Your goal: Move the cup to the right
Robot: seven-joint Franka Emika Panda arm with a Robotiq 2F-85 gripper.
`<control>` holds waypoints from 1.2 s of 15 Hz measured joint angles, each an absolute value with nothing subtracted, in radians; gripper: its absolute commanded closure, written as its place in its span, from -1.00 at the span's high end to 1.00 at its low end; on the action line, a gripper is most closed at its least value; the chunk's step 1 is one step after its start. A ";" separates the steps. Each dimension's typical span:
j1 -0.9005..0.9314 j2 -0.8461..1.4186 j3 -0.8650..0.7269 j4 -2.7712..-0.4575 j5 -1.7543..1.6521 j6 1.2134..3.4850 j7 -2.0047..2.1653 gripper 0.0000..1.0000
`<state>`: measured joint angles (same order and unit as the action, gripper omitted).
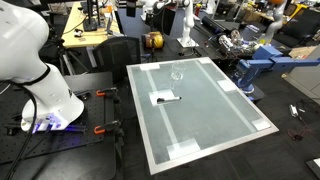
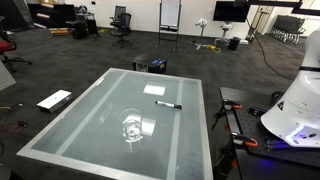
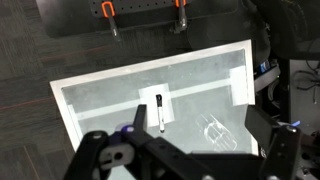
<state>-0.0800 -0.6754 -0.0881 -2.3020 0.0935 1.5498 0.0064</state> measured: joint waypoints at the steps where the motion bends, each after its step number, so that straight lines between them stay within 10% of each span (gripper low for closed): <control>1: -0.080 -0.668 -0.088 -2.305 0.090 1.583 0.006 1.00; 18: 0.017 -0.289 -0.063 -2.318 0.109 2.177 -0.158 1.00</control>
<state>0.0172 -0.2889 -0.0630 -2.3181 0.1085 2.1771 -0.1582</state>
